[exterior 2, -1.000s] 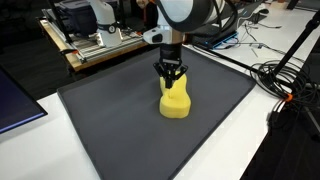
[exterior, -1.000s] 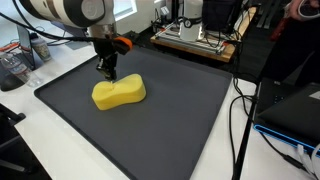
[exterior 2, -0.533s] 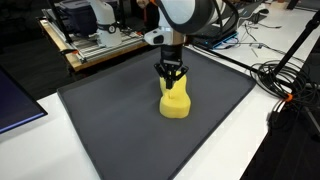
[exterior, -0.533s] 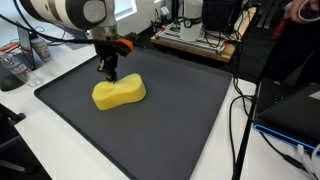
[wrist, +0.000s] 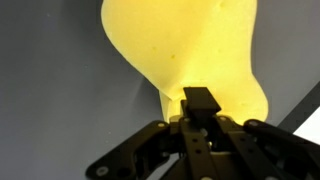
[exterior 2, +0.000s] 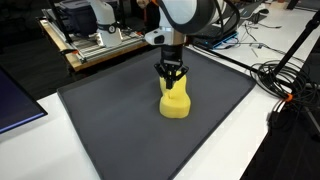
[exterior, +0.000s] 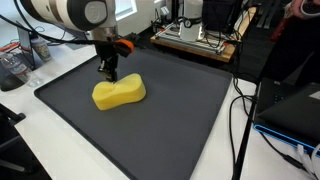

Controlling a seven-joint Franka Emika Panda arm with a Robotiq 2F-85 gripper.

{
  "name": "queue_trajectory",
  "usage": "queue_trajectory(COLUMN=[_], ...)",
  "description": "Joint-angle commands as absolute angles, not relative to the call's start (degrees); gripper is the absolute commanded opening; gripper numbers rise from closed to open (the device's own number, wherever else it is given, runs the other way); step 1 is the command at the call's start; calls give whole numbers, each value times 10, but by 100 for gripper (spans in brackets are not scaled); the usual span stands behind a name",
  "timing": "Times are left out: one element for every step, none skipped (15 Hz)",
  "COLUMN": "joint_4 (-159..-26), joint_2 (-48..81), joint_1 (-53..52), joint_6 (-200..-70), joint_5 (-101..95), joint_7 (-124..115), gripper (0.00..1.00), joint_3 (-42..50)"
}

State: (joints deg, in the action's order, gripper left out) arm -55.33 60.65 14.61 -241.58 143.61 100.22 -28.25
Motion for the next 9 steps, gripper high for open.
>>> queue_trajectory(joint_4=[-564, -575, -583, -581, -586, -586, -594, -603, -610], joint_2=[629, 621, 613, 609, 602, 595, 587, 578, 572], joint_1=[144, 148, 151, 151, 155, 155, 158, 161, 163], joint_6=[-2418, -2418, -2418, -2418, -2418, -2418, -2418, -2418, -2418], joint_5=[1436, 1436, 1436, 1436, 1436, 1436, 1436, 1436, 1436], joint_7=[990, 987, 981, 983, 980, 977, 975, 972, 970], gripper=[3, 3, 3, 3, 3, 3, 3, 3, 3], joint_3=[-277, -279, -282, -283, -286, -286, -288, -291, -293])
